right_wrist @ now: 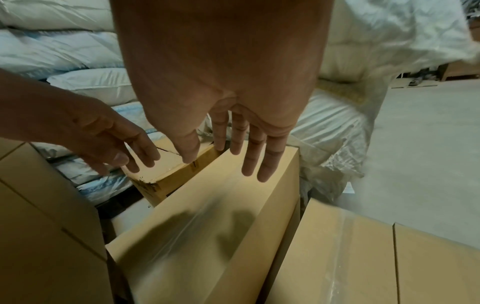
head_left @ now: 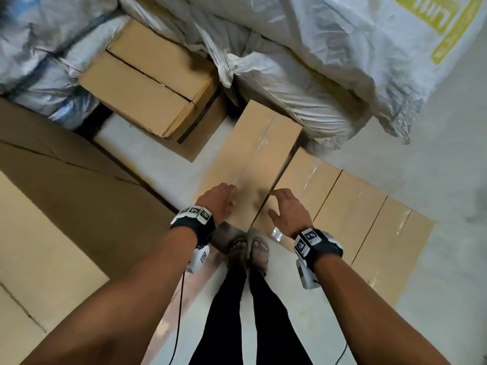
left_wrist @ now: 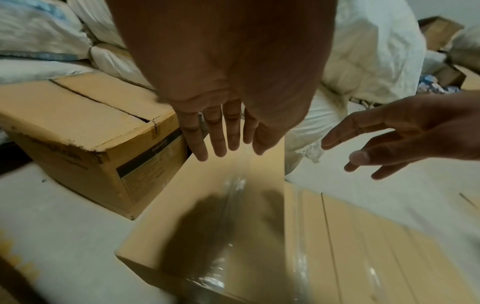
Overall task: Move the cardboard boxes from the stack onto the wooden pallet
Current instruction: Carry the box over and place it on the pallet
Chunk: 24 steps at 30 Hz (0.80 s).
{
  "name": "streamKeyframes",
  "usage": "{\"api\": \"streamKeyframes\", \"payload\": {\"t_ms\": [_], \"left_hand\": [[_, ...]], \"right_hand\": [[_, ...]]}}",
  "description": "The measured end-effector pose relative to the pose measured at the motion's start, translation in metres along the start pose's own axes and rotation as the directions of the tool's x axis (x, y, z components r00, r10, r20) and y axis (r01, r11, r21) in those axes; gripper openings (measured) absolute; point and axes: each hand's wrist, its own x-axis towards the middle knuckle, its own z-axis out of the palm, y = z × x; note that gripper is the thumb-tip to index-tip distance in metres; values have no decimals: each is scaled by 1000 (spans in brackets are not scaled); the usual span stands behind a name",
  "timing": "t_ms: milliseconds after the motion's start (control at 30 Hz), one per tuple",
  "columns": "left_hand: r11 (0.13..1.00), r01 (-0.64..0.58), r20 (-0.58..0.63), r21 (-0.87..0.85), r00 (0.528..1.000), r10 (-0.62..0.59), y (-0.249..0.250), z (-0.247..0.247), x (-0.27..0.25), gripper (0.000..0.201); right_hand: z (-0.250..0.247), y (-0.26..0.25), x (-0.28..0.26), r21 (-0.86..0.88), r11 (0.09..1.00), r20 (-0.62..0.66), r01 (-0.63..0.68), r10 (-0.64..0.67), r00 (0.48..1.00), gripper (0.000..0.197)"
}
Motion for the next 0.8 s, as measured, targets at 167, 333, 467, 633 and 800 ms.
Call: {"api": "streamKeyframes", "payload": {"t_ms": [167,333,467,633,800], "left_hand": [[988,-36,1,148,999,36,-41,-5,69,46],[927,-128,-28,353,989,147,-93,3,140,70],[876,-261,-65,404,948,312,-119,15,194,72],[924,-295,-98,245,940,326,-127,35,243,70],[940,-328,-185,94,922,341,-131,49,254,66]], "right_hand": [[39,15,64,29,999,-22,24,-23,999,62],[79,34,127,49,999,-113,5,1,994,76],[108,52,178,-73,997,-233,40,-56,971,79],[139,71,217,77,997,-269,27,-5,963,77],[155,84,223,215,973,-305,79,-11,952,72]]}}
